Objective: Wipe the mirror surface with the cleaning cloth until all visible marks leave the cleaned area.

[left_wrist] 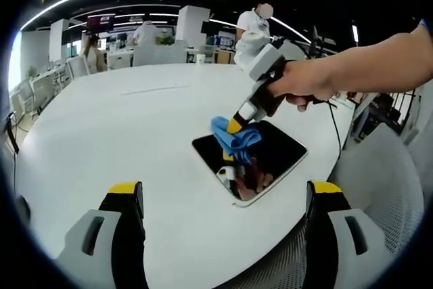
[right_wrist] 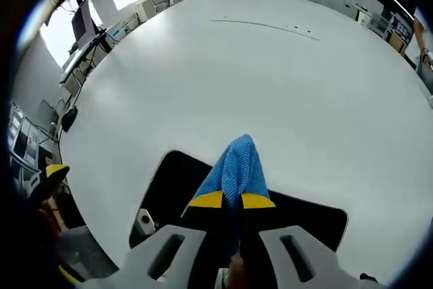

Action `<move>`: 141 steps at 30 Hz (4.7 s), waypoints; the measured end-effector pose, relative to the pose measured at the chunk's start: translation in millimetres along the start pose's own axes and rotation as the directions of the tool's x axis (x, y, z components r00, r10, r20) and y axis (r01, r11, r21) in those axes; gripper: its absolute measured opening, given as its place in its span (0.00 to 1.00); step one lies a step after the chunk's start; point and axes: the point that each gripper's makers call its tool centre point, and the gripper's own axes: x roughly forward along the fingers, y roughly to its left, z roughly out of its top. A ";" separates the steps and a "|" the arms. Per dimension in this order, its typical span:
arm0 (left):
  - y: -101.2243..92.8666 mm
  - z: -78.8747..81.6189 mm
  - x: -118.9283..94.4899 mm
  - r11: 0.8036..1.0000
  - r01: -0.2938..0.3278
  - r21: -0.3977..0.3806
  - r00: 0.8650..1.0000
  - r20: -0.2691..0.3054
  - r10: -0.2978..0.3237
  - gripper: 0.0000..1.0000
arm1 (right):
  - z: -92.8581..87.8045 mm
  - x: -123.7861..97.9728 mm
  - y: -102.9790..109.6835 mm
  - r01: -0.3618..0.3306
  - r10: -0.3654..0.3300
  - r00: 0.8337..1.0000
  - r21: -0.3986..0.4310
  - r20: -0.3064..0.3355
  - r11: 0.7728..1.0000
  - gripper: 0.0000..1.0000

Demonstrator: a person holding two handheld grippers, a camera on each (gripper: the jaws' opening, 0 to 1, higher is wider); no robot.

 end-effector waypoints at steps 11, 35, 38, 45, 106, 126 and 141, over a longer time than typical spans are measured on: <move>1.8 -0.9 1.2 1.000 -0.002 0.004 1.000 -0.002 0.002 0.99 | -1.2 -0.8 -3.6 -0.003 0.003 1.000 -0.005 -0.001 1.000 0.02; -0.5 -0.1 1.3 1.000 0.003 0.009 1.000 -0.004 -0.003 0.99 | -12.5 -9.7 -29.8 0.011 -0.011 1.000 0.009 -0.005 1.000 0.02; -0.6 -0.4 1.7 1.000 0.005 0.011 1.000 -0.006 -0.005 0.99 | -14.2 -10.5 -36.0 0.014 -0.014 1.000 0.014 -0.009 1.000 0.02; -0.5 -0.8 2.1 1.000 0.005 0.012 1.000 -0.010 -0.005 0.99 | -17.9 -13.0 -45.4 0.019 -0.019 1.000 0.032 -0.006 0.999 0.02; -5.2 4.4 -0.6 1.000 0.012 -0.001 1.000 0.003 -0.012 0.99 | -91.9 -47.8 -25.1 0.008 -0.019 0.996 0.116 0.091 0.993 0.02; -7.7 -1.4 -0.3 1.000 0.025 0.007 0.999 -0.026 -0.024 0.99 | -128.8 -63.8 -6.1 -0.026 0.011 0.993 0.133 0.114 0.991 0.02; -5.5 1.9 0.1 1.000 0.022 0.000 1.000 -0.009 -0.022 0.99 | -131.4 -63.8 -3.6 -0.034 0.021 0.995 0.133 0.094 0.991 0.02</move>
